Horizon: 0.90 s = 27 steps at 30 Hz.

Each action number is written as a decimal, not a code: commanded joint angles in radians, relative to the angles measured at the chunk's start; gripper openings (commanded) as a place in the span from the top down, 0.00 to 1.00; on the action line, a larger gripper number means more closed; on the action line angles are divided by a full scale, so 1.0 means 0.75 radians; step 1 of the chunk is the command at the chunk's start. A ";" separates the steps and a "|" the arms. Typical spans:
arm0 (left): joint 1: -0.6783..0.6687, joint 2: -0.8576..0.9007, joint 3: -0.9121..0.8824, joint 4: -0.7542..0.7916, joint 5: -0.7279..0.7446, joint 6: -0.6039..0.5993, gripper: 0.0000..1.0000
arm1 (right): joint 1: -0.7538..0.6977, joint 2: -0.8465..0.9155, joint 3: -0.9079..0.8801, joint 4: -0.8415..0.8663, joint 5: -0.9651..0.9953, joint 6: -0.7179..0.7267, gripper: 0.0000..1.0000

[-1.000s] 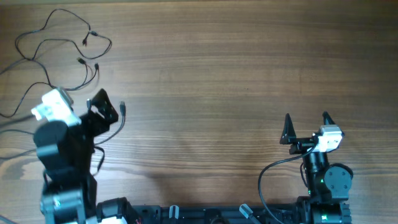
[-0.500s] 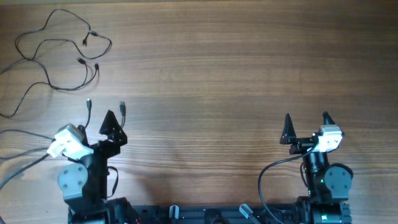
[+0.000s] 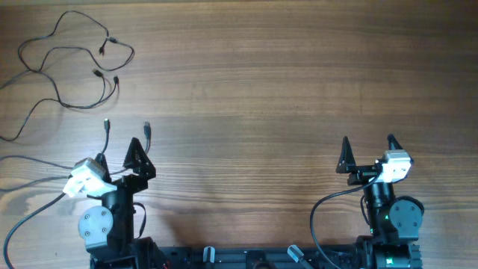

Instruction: Untangle cables

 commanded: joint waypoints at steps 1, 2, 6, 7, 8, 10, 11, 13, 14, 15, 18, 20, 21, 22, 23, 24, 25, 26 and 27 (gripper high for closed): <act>-0.002 -0.041 -0.030 0.010 0.012 -0.008 0.00 | -0.005 -0.013 -0.002 0.004 0.009 -0.017 0.00; -0.002 -0.041 -0.031 0.010 0.012 -0.008 0.00 | -0.005 -0.013 -0.002 0.004 0.009 -0.017 0.00; -0.002 -0.041 -0.033 0.011 0.012 -0.008 0.00 | -0.005 -0.013 -0.002 0.004 0.009 -0.016 0.00; -0.002 -0.041 -0.036 0.013 0.012 -0.008 0.00 | -0.005 -0.013 -0.002 0.004 0.009 -0.017 0.00; -0.003 -0.041 -0.048 0.029 0.012 -0.008 0.00 | -0.005 -0.013 -0.002 0.004 0.009 -0.017 0.00; -0.013 -0.041 -0.082 0.070 0.012 -0.007 0.00 | -0.005 -0.013 -0.002 0.004 0.009 -0.017 0.00; -0.024 -0.041 -0.113 0.111 0.012 -0.007 0.00 | -0.005 -0.013 -0.002 0.004 0.009 -0.017 0.00; -0.053 -0.041 -0.170 0.193 0.011 -0.003 0.00 | -0.005 -0.013 -0.002 0.004 0.009 -0.017 0.00; -0.065 -0.041 -0.192 0.228 0.006 -0.003 0.00 | -0.005 -0.013 -0.002 0.004 0.009 -0.017 0.00; -0.077 -0.041 -0.212 0.259 0.004 -0.002 0.00 | -0.005 -0.013 -0.002 0.004 0.009 -0.017 0.00; -0.100 -0.041 -0.244 0.316 0.001 -0.002 0.00 | -0.005 -0.013 -0.002 0.004 0.009 -0.017 0.00; -0.112 -0.041 -0.261 0.346 0.001 0.003 0.00 | -0.005 -0.013 -0.002 0.004 0.009 -0.017 0.00; -0.120 -0.041 -0.279 0.370 0.000 0.002 0.00 | -0.005 -0.013 -0.002 0.004 0.009 -0.017 0.00; -0.125 -0.041 -0.300 0.394 -0.004 0.002 0.00 | -0.005 -0.013 -0.002 0.004 0.009 -0.017 0.00; -0.128 -0.041 -0.305 0.394 -0.004 0.002 0.00 | -0.005 -0.013 -0.002 0.004 0.009 -0.017 0.00; -0.128 -0.041 -0.305 0.394 -0.005 0.004 0.00 | -0.005 -0.013 -0.002 0.004 0.009 -0.017 0.01; -0.128 -0.041 -0.305 0.394 -0.005 0.016 0.00 | -0.005 -0.013 -0.002 0.004 0.009 -0.017 0.00; -0.129 -0.041 -0.305 0.395 -0.004 0.035 0.00 | -0.005 -0.013 -0.002 0.004 0.009 -0.017 0.00; -0.129 -0.041 -0.305 0.389 -0.010 0.038 0.00 | -0.005 -0.013 -0.002 0.004 0.009 -0.017 0.00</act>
